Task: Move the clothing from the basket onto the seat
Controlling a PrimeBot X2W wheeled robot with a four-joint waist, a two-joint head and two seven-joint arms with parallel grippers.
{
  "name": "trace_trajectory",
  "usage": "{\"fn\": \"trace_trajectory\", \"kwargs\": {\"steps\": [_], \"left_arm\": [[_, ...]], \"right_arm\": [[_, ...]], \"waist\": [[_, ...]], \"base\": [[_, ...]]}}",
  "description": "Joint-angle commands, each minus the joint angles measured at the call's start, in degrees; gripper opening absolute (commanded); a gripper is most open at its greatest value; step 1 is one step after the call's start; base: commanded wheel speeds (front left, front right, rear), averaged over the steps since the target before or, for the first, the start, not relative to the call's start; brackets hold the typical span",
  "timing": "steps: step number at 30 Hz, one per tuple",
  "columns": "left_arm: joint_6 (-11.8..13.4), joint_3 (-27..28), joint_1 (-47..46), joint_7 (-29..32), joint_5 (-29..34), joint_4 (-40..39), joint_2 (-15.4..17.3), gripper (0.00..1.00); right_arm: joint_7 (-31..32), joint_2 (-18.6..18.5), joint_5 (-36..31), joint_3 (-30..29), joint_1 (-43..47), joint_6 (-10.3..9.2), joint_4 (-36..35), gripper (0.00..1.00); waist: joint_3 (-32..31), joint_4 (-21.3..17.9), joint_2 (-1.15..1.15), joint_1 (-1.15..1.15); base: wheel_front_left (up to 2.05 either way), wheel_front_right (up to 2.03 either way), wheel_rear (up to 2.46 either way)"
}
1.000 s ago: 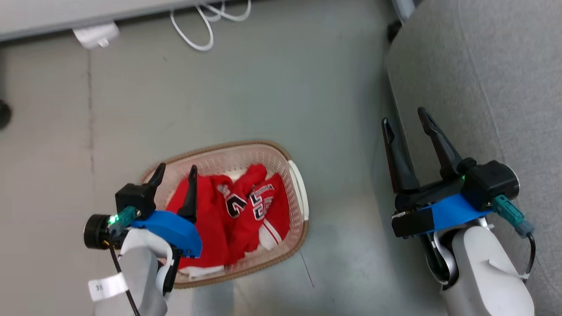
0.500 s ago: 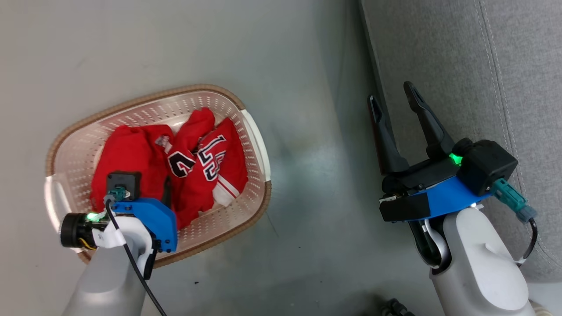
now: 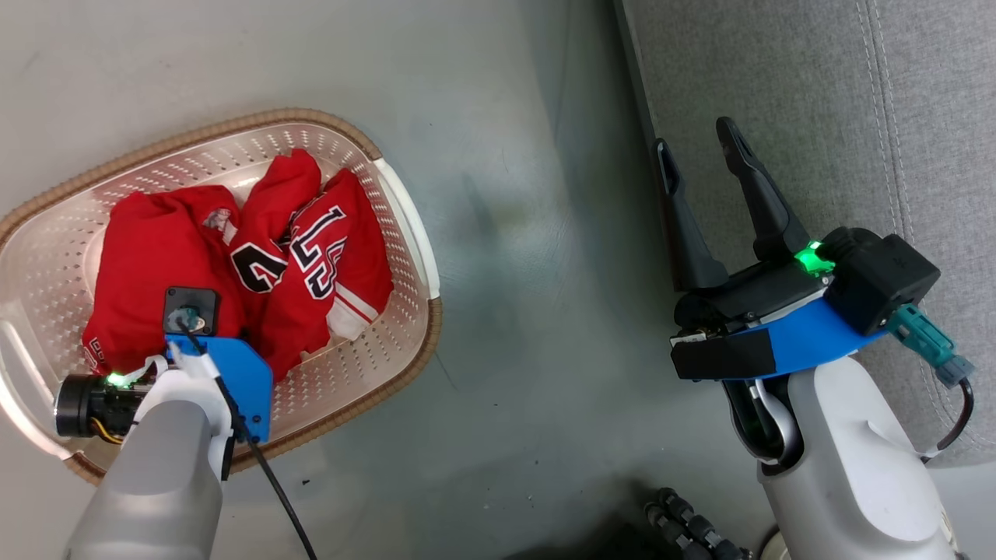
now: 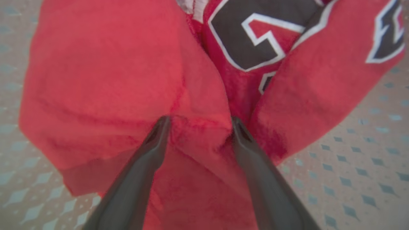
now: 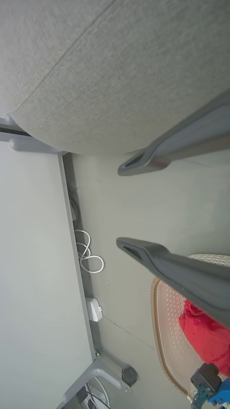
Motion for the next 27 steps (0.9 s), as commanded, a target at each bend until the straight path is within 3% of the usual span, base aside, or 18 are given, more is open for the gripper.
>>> {"fn": "trace_trajectory", "kwargs": {"steps": [1, 12, 15, 27], "left_arm": [[0.60, -0.38, -1.18, 0.36, 0.53, 0.27, 0.48, 1.00], [4.56, -3.05, -2.27, 4.69, 2.72, 2.41, 2.20, 1.00], [4.63, -3.51, -2.49, 5.04, 2.69, 2.24, 2.48, 0.00], [3.09, -3.96, -2.05, 3.97, 1.28, 1.66, 3.03, 0.00]], "right_arm": [[-0.30, -0.12, 0.14, 0.08, -1.10, 0.03, -0.27, 1.00], [-0.31, -0.13, 1.75, 0.79, -1.21, 0.03, -0.54, 1.00], [-0.31, -0.12, 1.93, 0.70, -1.37, 0.03, -0.63, 1.00], [-0.31, -0.13, 1.74, 0.61, -1.52, 0.03, -0.38, 1.00]], "waist": [[0.28, -0.24, 0.00, -0.01], [1.26, -1.26, 0.00, -0.01], [1.43, -1.41, 0.00, -0.01], [0.96, -1.07, 0.00, -0.01]], "base": [[0.00, 0.00, 0.00], [0.00, 0.00, 0.00], [0.00, 0.00, 0.00], [0.00, 0.00, 0.00]]}}
